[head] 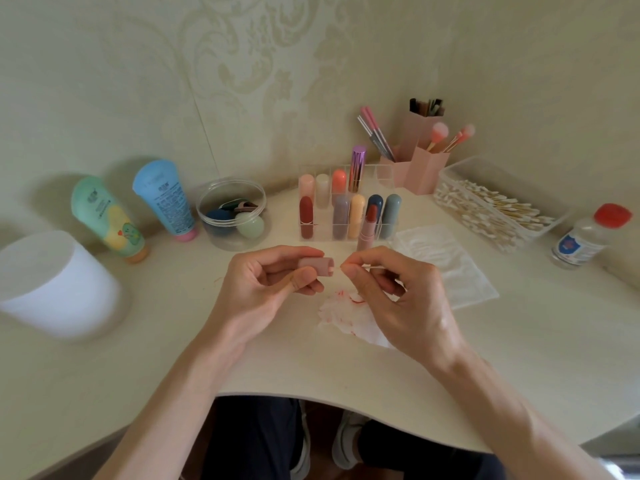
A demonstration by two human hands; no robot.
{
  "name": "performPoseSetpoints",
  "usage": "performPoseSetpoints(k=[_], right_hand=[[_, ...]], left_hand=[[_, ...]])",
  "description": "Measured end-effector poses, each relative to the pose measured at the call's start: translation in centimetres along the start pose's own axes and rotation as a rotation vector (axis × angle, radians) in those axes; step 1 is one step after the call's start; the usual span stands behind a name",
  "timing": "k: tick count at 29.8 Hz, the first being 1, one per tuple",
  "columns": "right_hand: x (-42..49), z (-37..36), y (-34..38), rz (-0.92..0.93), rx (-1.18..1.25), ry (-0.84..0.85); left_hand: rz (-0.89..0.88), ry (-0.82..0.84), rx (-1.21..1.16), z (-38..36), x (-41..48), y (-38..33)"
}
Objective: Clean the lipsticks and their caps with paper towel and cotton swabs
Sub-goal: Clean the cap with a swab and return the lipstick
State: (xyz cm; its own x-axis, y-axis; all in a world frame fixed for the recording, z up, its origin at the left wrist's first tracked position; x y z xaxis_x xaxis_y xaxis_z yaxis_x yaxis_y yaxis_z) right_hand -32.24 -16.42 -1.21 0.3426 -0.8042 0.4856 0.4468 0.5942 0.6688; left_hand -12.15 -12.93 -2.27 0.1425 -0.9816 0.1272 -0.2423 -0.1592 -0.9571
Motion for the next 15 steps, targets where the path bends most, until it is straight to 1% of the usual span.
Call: performPoseSetpoints(k=[3,6,9,12,15], right_hand=[[0.03,0.06,-0.12,-0.012,-0.014,-0.048],[-0.02,-0.08,-0.07,0.018,-0.099,-0.061],[-0.08,-0.34,-0.25,0.042,-0.128,-0.016],[-0.04,-0.48,-0.61,-0.004,-0.049,0.063],[0.39,0.03,-0.99,-0.037,0.016,0.09]], left_hand=[[0.024,0.029,0.015,-0.09,-0.01,0.09],[0.024,0.013,0.004,-0.07,0.0,0.03],[0.019,-0.022,-0.006,-0.01,-0.04,-0.07],[0.016,-0.04,0.0,0.04,-0.13,-0.12],[0.007,-0.039,0.038,-0.11,-0.14,-0.21]])
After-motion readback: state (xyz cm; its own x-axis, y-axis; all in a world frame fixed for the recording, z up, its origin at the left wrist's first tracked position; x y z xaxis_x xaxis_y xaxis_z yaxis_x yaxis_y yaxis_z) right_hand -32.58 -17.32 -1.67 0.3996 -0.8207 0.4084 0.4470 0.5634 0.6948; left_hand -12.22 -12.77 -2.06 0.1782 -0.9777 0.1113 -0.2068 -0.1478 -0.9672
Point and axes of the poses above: each hand's wrist, its own x-axis towards the middle knuckle, its own z-axis out of the back of the hand, y = z × x, the point moved 2 cm from there along x, towards the middle knuckle, and after that the axes turned 11 degrees about -x, right-handed, at the moved point
